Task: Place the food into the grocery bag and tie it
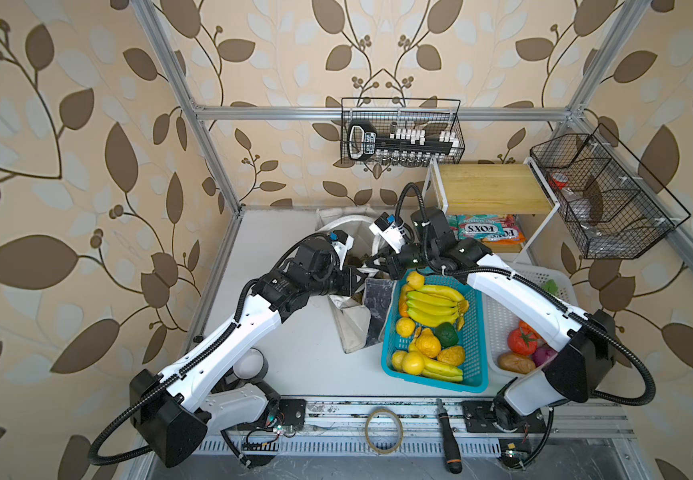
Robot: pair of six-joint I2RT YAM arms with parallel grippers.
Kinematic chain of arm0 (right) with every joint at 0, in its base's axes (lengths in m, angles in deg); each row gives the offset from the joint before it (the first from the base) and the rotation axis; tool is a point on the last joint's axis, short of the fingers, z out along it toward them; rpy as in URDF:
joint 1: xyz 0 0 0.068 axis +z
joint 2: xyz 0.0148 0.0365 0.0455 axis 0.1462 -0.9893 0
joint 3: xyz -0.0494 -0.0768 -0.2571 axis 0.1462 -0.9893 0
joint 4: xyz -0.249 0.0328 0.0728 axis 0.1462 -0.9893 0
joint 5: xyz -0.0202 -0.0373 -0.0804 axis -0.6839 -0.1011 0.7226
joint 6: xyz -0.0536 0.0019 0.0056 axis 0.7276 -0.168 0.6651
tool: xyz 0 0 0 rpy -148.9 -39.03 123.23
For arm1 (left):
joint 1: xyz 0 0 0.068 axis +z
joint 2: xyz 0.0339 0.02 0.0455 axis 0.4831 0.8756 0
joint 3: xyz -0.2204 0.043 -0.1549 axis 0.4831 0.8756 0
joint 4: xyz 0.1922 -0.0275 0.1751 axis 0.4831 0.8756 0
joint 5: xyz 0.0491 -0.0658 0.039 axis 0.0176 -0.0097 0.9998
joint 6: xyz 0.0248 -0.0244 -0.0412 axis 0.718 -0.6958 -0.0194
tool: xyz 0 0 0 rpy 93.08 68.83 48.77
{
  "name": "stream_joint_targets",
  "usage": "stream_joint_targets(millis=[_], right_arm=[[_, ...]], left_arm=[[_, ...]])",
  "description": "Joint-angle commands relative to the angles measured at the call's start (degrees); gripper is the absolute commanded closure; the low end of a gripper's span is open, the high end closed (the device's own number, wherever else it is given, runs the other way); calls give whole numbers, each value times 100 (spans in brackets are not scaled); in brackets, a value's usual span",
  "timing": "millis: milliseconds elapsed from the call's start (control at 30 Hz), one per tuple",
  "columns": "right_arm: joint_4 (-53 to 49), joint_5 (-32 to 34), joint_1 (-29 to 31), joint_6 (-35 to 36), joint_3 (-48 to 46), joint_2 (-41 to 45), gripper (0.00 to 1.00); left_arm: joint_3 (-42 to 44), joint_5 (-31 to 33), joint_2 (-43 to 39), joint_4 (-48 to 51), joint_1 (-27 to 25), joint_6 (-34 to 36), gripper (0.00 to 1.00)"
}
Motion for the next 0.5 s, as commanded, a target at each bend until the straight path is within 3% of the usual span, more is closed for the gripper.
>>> stream_joint_targets(millis=[0,133,267,400,467], right_arm=[[4,958,-452,-33,-662,197,100],[1159,397,-515,-311,-1165,394,100],[1603,-417,-707,-596,-1083,142,100],[3138,-1034,-932,-1287,-1359,-25,100],[3318,-1097,-868,-1234,-1236,-88,100]], left_arm=[[-93,-78,-269,-526,362,-445,100],[29,-353,-243,-834,362,-646,100],[65,-419,-284,-980,397,-749,100],[293,-1034,-303,-1609,525,-1254,98],[368,-1243,-367,-1836,626,-1483,89]])
